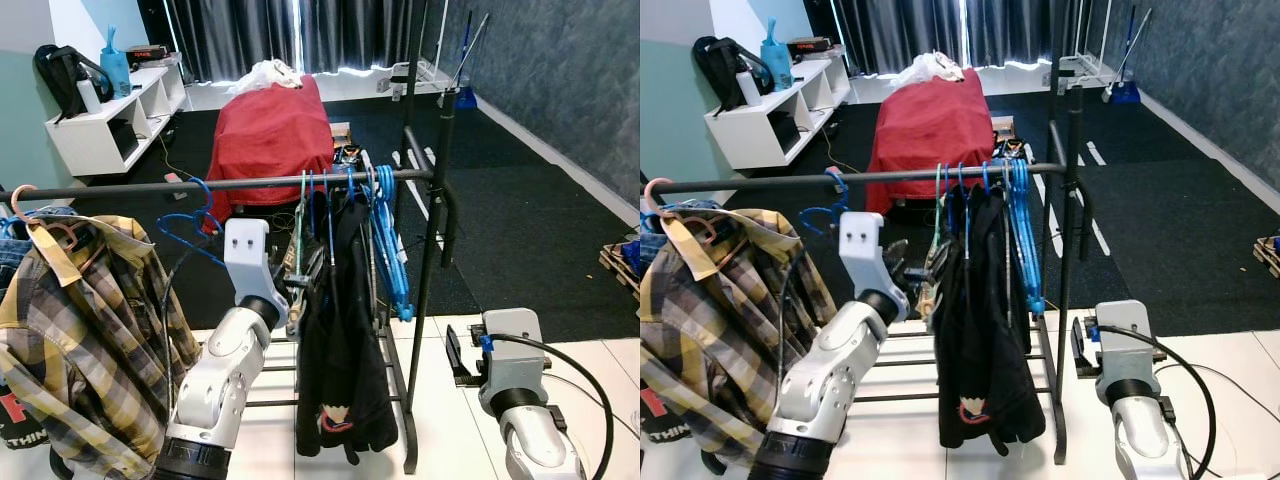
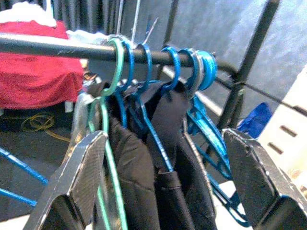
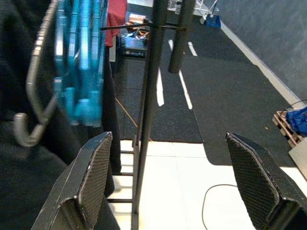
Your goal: Hang hanger
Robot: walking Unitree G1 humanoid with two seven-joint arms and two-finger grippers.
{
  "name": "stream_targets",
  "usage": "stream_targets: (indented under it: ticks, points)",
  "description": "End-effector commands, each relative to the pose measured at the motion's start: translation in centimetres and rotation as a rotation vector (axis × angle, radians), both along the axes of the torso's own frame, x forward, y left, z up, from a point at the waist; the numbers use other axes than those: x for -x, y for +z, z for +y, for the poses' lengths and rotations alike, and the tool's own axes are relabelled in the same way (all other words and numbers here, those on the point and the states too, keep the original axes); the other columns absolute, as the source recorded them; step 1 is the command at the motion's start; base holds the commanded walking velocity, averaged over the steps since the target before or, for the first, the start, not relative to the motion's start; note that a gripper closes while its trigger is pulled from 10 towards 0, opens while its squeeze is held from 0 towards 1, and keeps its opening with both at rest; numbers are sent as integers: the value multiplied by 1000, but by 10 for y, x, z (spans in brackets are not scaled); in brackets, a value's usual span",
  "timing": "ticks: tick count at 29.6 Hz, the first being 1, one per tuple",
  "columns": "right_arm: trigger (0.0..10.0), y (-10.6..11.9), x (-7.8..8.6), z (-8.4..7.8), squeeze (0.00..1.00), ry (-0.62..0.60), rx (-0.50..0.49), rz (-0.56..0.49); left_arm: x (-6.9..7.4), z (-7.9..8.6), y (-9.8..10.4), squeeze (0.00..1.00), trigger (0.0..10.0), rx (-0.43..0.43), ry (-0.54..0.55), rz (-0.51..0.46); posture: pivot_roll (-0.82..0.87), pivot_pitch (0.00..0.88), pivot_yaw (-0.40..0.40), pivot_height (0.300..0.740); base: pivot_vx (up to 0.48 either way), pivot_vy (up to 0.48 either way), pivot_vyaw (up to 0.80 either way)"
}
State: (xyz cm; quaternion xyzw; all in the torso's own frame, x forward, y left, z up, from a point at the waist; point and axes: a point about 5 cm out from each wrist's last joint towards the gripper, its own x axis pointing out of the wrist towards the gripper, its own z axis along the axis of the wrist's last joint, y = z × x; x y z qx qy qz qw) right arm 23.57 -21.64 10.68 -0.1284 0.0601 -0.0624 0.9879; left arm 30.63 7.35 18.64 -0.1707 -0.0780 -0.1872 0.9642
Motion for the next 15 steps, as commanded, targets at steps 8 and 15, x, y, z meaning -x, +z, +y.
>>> stream_targets:
  ticks: [8, 15]
  points:
    - [10000, 0, 0, 8, 0, 10, -8, 2, -11, -50, 0, 0, 10000, 83, -140, 32, -199, 38, 63, 740, 0, 0, 0]
    - [10000, 0, 2, 10, 0, 6, -17, -4, -21, -65, -2, 0, 10000, 57, -140, 56, -216, 46, 84, 740, 0, 0, 0]
